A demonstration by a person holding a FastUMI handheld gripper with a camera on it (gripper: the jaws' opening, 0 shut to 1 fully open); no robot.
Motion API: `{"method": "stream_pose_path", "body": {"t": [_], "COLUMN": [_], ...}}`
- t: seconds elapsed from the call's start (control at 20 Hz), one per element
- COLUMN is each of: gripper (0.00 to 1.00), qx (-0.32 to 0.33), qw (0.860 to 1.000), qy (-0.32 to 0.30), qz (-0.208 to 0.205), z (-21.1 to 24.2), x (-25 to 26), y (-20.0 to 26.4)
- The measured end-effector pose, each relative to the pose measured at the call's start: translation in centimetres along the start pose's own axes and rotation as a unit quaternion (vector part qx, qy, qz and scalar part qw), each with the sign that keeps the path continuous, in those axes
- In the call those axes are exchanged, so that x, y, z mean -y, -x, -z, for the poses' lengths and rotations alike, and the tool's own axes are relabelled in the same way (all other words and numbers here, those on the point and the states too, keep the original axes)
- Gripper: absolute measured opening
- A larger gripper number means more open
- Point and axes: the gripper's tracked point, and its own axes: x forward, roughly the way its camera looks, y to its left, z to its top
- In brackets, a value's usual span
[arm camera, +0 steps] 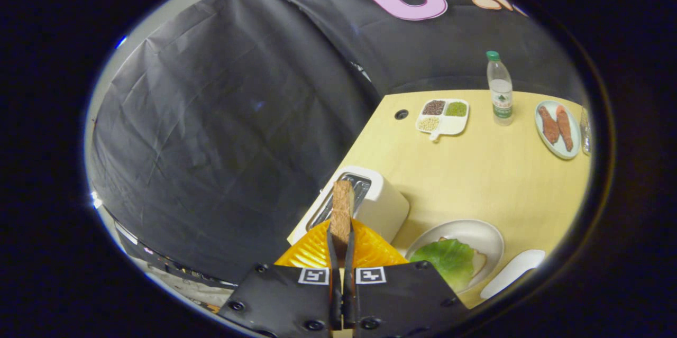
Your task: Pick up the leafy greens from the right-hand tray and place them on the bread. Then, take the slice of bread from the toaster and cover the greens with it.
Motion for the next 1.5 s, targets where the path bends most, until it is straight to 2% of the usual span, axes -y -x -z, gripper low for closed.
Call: {"method": "stream_pose_path", "body": {"t": [0.3,1.05,1.3,1.5], "gripper": [0.05,0.04,0.05,0.09], "qx": [-0.007,-0.026,-0.037,-0.051], "qw": [0.999,0.993,0.987,0.984], "qy": [-0.037,-0.103,-0.135,-0.130], "qz": [0.017,0.050,0.081,0.110], "z": [3.1,9.9,12.0,13.8], "x": [3.7,12.5,16.4,18.8], "y": [1.4,0.7,0.7,0.6]}}
